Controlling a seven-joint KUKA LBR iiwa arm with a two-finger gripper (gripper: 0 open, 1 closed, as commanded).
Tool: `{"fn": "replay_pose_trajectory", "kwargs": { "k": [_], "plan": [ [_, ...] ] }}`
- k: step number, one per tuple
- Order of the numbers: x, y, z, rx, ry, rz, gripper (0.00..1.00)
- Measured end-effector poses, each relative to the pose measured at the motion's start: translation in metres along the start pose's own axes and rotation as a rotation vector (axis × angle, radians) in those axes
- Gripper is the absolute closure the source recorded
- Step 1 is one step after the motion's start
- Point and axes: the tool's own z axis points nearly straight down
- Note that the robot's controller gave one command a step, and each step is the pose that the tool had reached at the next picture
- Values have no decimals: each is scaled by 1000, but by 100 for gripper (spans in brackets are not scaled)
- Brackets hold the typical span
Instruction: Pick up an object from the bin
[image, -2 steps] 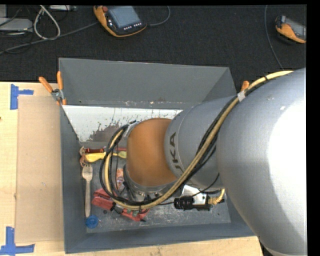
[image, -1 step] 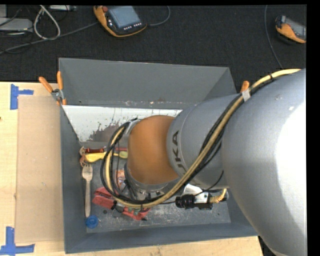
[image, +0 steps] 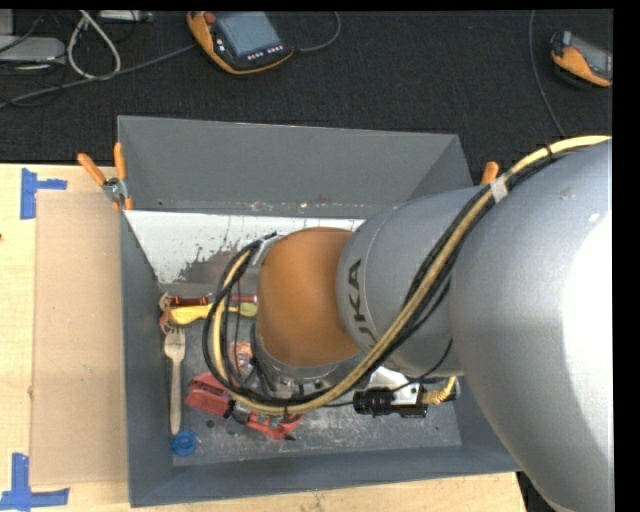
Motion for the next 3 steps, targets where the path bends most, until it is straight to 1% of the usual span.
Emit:
{"fn": "replay_pose_trajectory", "kwargs": {
  "k": [2,3],
  "plan": [
    [0,-1,-6,3,4,4,100],
    [1,-3,-25,7,8,3,100]
  ]
}}
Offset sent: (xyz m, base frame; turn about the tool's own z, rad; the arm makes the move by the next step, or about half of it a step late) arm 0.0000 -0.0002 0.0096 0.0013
